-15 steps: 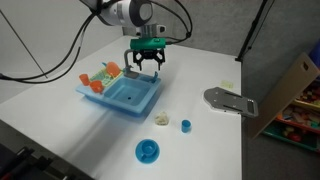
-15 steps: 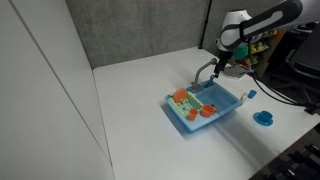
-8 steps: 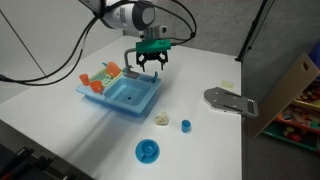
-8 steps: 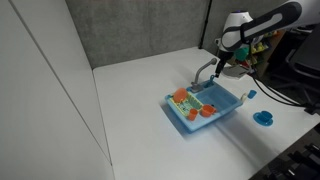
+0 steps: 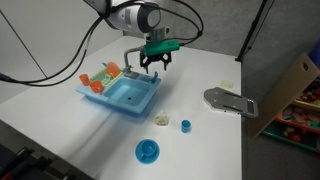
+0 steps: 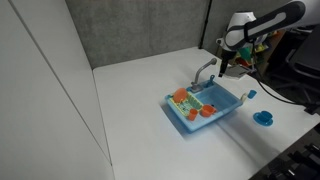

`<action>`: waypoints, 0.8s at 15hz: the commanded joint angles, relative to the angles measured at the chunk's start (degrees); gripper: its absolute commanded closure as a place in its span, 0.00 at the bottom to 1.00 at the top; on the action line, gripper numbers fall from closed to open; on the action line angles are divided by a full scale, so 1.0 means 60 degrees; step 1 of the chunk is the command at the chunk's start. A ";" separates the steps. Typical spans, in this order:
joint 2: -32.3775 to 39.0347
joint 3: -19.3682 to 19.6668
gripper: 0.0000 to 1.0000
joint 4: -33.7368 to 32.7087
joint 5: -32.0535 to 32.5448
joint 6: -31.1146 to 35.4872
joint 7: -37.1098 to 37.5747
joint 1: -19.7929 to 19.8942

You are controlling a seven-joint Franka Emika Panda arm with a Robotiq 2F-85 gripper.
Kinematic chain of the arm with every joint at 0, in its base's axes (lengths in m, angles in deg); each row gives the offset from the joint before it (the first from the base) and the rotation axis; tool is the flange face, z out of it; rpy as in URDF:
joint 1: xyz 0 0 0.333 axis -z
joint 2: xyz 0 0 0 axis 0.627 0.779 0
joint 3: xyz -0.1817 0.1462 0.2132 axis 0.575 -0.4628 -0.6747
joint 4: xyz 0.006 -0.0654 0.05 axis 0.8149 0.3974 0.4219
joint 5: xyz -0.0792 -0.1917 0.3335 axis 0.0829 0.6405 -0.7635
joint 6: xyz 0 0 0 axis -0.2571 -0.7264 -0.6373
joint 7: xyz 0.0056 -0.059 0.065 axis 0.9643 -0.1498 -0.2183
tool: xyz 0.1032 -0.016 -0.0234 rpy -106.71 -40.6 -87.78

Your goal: Pick up the blue brush and put it in the blue mug

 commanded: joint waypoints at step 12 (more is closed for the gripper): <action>0.0554 -0.0442 0.00 -0.0597 -0.0698 0.0450 -0.2079 0.0196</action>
